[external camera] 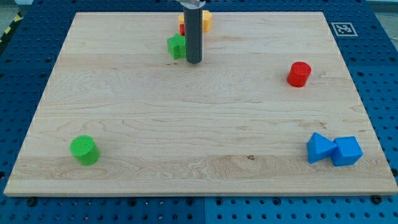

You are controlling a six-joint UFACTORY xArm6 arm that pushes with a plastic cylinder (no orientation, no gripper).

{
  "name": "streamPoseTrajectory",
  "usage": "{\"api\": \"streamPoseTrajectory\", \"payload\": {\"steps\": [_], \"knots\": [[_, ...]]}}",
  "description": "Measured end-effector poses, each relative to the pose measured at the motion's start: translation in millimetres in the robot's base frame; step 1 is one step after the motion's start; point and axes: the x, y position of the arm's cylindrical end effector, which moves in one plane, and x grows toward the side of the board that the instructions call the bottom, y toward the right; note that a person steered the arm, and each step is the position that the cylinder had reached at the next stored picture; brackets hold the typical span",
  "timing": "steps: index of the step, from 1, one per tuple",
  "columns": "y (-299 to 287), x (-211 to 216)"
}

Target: Move the green circle to the bottom center

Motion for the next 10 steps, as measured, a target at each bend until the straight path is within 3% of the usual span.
{"api": "streamPoseTrajectory", "payload": {"steps": [1,2,4,5,6,8,10], "knots": [[-4,14],[-56,58],[-235,141],[-272,195],[-269,203],[-187,211],[-187,217]]}}
